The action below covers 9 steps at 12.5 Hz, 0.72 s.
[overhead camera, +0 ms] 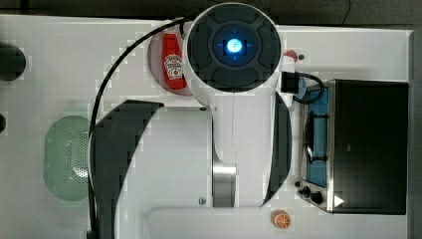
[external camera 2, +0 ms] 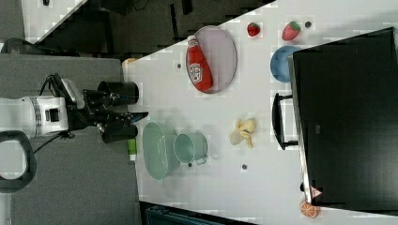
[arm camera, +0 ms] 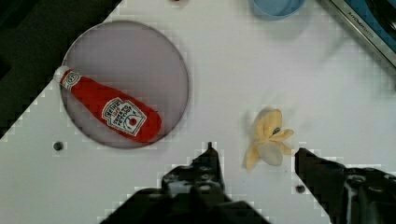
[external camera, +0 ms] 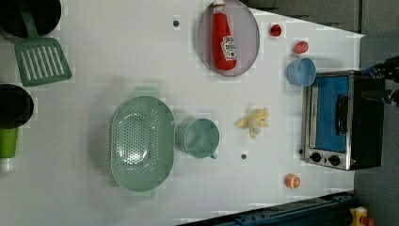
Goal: Pick banana from table and place on oven.
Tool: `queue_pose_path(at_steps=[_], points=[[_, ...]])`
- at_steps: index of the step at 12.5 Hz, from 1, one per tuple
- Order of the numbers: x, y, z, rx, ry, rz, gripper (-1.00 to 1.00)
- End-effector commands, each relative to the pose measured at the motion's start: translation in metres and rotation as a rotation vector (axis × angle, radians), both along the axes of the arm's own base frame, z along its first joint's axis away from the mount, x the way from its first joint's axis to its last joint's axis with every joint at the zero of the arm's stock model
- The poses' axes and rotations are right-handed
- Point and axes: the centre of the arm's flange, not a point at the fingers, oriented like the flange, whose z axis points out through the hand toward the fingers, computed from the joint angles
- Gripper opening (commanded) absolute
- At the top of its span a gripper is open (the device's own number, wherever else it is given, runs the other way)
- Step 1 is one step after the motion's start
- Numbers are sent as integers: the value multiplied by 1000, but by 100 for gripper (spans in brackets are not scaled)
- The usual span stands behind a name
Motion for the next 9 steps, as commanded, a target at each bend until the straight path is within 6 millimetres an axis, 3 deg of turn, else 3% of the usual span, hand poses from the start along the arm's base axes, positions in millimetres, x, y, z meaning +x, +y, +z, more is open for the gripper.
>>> queue_pose_path(at_steps=[1,3,6,9], points=[[-128,-40,57,20,-8,-95,59],[-128,-40,56,19,-7,-94,100],[-121,-39,42,18,17,-93,100],[-102,-39,-4,16,52,-91,100]])
